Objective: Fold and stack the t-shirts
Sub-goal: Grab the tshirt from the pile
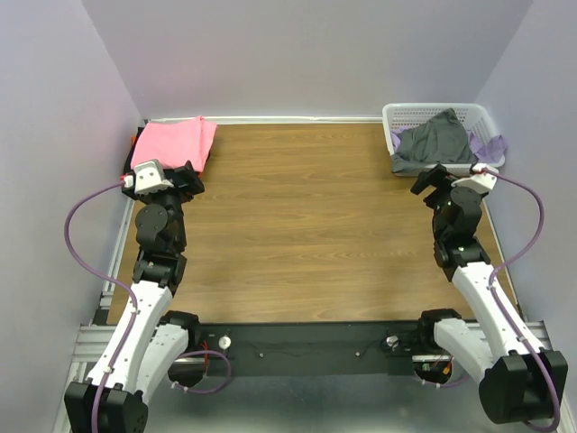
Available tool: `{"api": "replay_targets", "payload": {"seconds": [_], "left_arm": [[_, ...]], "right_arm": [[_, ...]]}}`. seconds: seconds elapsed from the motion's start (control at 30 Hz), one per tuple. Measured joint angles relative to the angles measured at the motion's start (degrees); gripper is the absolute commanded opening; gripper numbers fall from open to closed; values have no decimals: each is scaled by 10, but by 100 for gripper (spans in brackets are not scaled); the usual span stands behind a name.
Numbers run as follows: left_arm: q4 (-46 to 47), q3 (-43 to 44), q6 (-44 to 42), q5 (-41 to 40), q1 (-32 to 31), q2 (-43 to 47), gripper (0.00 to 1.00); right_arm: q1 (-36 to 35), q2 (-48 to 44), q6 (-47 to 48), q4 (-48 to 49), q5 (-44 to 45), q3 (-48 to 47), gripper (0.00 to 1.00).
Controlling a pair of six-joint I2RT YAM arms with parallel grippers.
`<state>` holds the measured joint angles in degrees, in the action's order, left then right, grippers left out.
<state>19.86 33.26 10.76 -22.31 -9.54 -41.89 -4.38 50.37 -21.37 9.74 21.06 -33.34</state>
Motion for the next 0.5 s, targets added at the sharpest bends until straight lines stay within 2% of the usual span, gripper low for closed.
{"api": "replay_targets", "payload": {"seconds": [0.3, 0.5], "left_arm": [[-7, 0, -2, -6, 0, 21, 98], [-7, -2, -5, -6, 0, 20, 98]], "right_arm": [[0, 45, 10, -29, 22, -65, 100], [0, 188, 34, -58, 55, -211, 100]]}}
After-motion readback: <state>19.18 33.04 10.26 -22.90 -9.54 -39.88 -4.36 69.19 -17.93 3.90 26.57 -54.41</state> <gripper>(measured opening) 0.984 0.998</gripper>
